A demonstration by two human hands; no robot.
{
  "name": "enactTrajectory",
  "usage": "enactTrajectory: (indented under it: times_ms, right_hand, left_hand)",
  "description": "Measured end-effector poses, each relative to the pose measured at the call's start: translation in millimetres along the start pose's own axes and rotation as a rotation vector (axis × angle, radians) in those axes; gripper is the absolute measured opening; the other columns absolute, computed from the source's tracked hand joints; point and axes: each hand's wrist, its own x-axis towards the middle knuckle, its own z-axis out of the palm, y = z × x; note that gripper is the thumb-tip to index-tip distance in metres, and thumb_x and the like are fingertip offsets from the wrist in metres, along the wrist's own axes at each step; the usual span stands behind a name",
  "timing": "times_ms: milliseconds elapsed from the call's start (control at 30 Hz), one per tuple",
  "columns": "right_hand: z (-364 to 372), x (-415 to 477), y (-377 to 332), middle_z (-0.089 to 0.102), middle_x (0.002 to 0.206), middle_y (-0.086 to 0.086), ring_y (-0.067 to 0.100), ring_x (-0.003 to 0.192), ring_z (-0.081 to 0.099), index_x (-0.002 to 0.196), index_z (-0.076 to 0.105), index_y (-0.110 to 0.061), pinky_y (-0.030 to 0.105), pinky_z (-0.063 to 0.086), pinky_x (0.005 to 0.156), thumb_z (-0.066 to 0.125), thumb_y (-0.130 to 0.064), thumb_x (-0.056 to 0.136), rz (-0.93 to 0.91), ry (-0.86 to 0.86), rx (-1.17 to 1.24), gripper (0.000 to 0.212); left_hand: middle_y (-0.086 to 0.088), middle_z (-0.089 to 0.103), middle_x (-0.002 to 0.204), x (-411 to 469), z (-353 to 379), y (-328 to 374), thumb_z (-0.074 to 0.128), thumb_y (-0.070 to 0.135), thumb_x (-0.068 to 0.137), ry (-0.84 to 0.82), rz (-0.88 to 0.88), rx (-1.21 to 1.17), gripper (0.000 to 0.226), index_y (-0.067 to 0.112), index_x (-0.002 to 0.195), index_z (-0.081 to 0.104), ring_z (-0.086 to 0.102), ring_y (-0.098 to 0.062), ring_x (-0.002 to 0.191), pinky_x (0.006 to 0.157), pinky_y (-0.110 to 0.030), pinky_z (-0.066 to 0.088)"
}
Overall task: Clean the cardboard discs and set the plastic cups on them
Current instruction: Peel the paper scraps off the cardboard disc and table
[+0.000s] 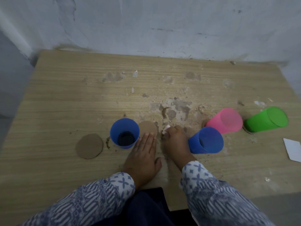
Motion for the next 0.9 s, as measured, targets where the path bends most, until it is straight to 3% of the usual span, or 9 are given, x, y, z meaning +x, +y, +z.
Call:
enactTrajectory:
  times_ms: [100,267,467,667,767,900]
  right_hand:
    - [5,7,-7,0.056,0.091,0.007,0.023,0.077,0.054,0.09,0.064,-0.011,0.029,0.041,0.064,0.05,-0.009,0.089,-0.03,0.038,-0.041,0.014]
    - [11,-22,-7,0.06,0.09,0.009,0.023,0.079,0.057,0.096,0.066,-0.01,0.022,0.036,0.067,0.055,-0.011,0.087,-0.112,-0.022,-0.06,0.015]
    - [-1,7,1,0.056,0.095,0.009,0.025,0.083,0.052,0.095,0.065,-0.01,0.026,0.035,0.066,0.049,-0.003,0.087,0.05,0.021,-0.02,0.019]
    - [7,-3,-12,0.054,0.087,0.003,0.015,0.074,0.047,0.092,0.064,-0.011,0.023,0.034,0.065,0.052,-0.013,0.089,-0.073,-0.013,-0.061,0.013]
    - [7,-22,-5,0.058,0.086,0.005,0.021,0.076,0.056,0.092,0.066,-0.013,0.021,0.035,0.066,0.058,-0.009,0.083,-0.138,-0.05,-0.054,0.013]
    - [0,-26,3,0.057,0.095,0.009,0.026,0.082,0.058,0.098,0.067,-0.01,0.025,0.041,0.069,0.052,-0.009,0.09,-0.008,-0.053,0.008,0.017]
  left_hand:
    - [-0.015,0.042,0.146,0,0,0,0.038,0.046,0.087,-0.005,-0.005,-0.008,0.069,0.002,0.139,0.042,0.039,-0.028,0.136,0.11,-0.038,0.019]
    - [-0.015,0.041,0.147,0,2,0,0.038,0.046,0.088,0.001,0.001,-0.036,0.068,0.003,0.141,0.04,0.038,-0.029,0.137,0.109,-0.04,0.02]
    - [-0.015,0.041,0.146,0,2,-1,0.039,0.045,0.085,-0.038,-0.004,-0.004,0.069,0.002,0.139,0.043,0.038,-0.028,0.137,0.11,-0.038,0.018]
    - [-0.014,0.04,0.147,-1,0,-1,0.041,0.045,0.086,-0.037,-0.009,-0.03,0.07,0.002,0.14,0.041,0.037,-0.027,0.137,0.11,-0.038,0.018]
    - [-0.015,0.041,0.146,0,0,0,0.04,0.044,0.086,-0.018,0.008,-0.043,0.067,0.003,0.14,0.041,0.038,-0.029,0.137,0.109,-0.039,0.02]
    - [-0.015,0.042,0.146,0,-2,0,0.039,0.043,0.086,-0.018,0.003,-0.044,0.066,0.002,0.138,0.044,0.038,-0.03,0.136,0.108,-0.04,0.022]
